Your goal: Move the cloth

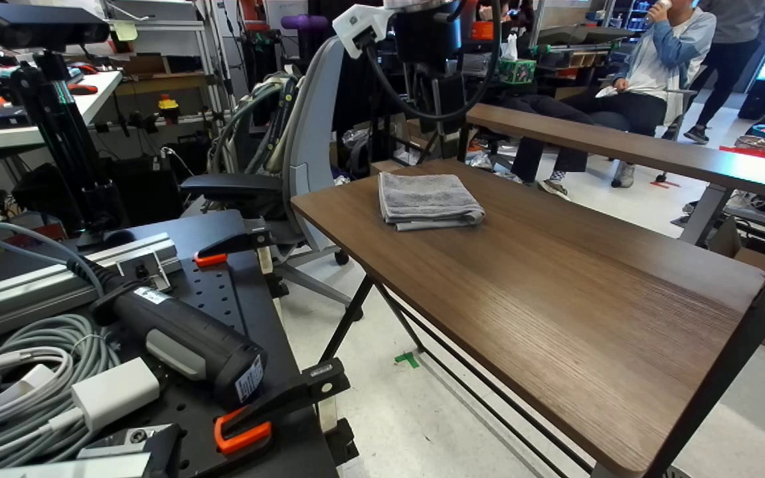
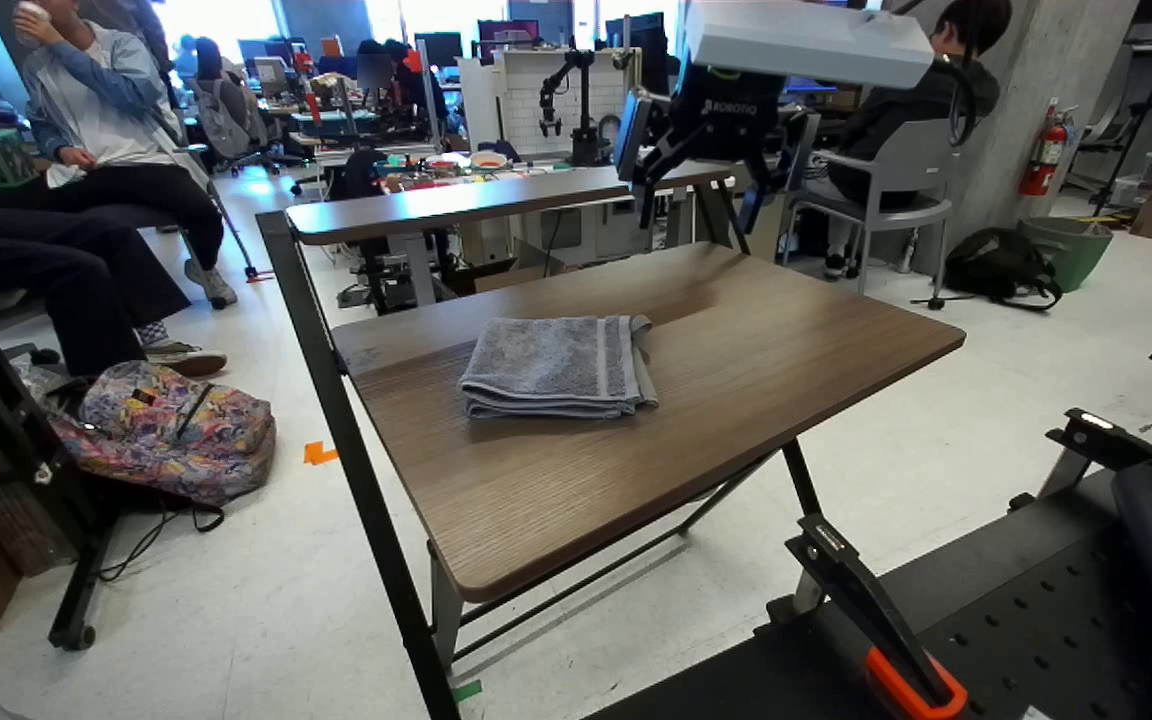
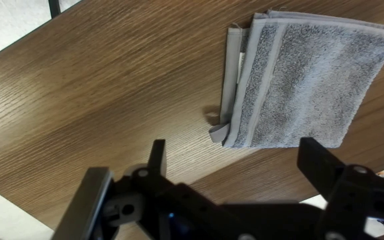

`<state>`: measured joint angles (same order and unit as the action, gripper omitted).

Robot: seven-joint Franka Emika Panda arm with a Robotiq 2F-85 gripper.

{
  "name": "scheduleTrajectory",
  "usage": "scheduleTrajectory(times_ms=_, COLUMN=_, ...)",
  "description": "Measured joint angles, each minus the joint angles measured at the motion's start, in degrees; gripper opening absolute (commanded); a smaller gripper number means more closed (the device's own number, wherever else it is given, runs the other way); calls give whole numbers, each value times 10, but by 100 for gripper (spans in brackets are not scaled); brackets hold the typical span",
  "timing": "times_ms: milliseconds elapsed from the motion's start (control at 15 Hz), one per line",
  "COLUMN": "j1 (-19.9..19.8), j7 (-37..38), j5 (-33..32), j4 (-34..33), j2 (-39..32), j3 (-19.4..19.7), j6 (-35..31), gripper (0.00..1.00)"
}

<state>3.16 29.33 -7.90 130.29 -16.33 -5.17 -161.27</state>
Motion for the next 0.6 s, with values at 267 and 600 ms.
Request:
scheduleTrajectory(times_ms=267, j1=58, j7=9, j5=-3, j4=-2, j2=-3, j3=40, j6=7, gripper=100)
scheduleTrajectory(times_ms=600, j1=125, j7=35, j5=-21, j4=-36, j2=-34, j3=53, j6=41, gripper=100)
